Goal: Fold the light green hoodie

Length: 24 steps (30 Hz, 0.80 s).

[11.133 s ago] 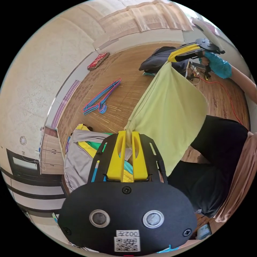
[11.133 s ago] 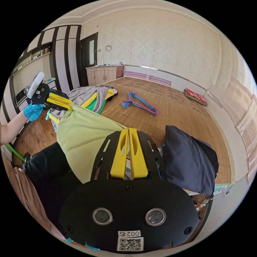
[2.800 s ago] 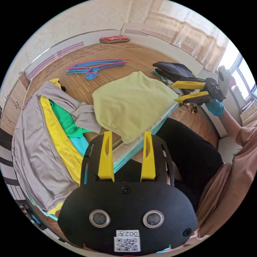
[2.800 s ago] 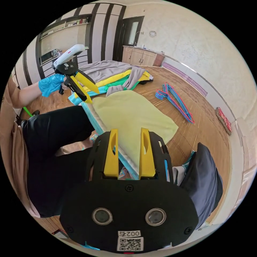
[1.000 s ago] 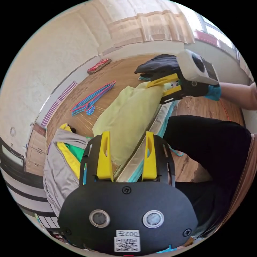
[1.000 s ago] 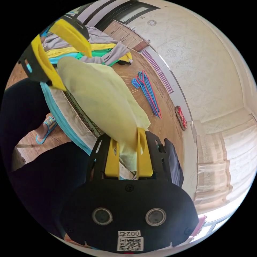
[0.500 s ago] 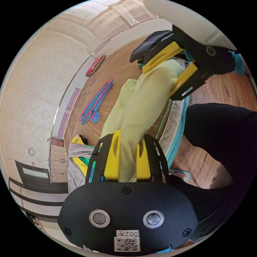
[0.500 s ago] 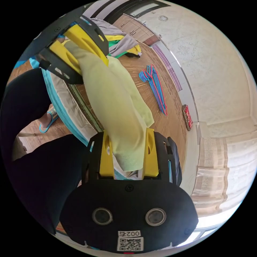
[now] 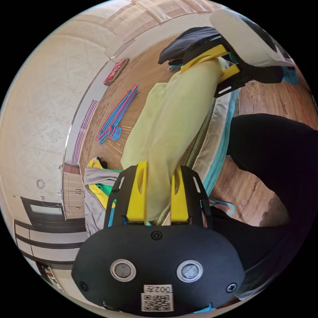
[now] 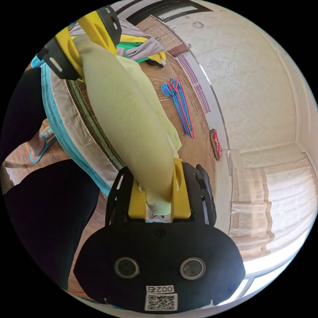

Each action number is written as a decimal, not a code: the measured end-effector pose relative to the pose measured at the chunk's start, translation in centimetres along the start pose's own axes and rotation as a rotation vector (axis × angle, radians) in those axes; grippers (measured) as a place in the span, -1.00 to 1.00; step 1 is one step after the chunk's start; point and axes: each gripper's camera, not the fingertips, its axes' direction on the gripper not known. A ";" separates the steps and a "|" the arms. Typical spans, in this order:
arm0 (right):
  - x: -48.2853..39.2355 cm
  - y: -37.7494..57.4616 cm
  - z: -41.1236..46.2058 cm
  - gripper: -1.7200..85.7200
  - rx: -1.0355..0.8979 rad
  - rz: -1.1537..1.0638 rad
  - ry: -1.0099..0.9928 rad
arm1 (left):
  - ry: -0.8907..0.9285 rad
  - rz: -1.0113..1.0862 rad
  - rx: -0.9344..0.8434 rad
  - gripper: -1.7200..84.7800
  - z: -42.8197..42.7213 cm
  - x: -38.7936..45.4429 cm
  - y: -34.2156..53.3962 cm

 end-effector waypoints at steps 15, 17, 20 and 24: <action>7.8 4.5 -3.3 -0.71 -0.004 -0.032 0.027 | 0.040 -0.006 -0.053 -0.77 -6.0 -0.3 -4.3; 10.0 5.0 -4.2 -0.71 0.011 -0.037 0.023 | 0.038 0.023 -0.059 -0.78 -7.5 -0.9 -5.1; 14.7 6.0 -5.6 -0.71 0.031 -0.062 0.014 | 0.062 0.074 -0.058 -0.78 -10.4 -2.6 -6.9; 22.9 7.2 -6.9 -0.71 0.037 -0.142 -0.005 | 0.057 0.134 -0.042 -0.78 -14.6 -6.2 -10.7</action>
